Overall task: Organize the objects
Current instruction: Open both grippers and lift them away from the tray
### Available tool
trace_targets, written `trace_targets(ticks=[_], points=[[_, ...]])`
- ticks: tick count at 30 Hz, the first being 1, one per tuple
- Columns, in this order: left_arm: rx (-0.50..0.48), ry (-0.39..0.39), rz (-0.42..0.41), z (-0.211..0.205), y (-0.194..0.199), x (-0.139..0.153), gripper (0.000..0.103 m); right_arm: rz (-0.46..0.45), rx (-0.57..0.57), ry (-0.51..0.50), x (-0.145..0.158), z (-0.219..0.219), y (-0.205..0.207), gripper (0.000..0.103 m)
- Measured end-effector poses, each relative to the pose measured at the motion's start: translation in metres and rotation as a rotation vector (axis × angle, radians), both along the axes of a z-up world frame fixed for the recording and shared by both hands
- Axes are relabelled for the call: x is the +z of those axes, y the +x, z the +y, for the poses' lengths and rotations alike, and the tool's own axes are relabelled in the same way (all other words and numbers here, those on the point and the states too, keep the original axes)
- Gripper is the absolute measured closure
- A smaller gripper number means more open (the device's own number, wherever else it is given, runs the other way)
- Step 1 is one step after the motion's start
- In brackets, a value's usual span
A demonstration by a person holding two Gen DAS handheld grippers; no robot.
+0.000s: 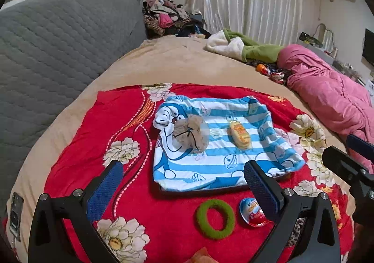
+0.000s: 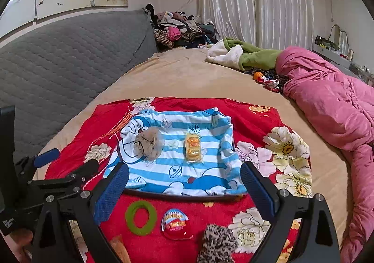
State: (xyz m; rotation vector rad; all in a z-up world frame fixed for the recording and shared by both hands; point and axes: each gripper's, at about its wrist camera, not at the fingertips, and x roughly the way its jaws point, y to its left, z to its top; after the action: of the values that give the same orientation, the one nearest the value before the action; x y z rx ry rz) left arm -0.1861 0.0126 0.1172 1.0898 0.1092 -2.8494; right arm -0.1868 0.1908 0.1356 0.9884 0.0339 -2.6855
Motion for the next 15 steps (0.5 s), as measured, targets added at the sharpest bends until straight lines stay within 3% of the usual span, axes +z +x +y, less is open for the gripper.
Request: trace_targets(ticks=[15], points=[[-0.011,-0.002,0.047,0.011,0.057,0.018,0.0,0.066,0.014,-0.011,0.023,0.014,0.06,0.007]])
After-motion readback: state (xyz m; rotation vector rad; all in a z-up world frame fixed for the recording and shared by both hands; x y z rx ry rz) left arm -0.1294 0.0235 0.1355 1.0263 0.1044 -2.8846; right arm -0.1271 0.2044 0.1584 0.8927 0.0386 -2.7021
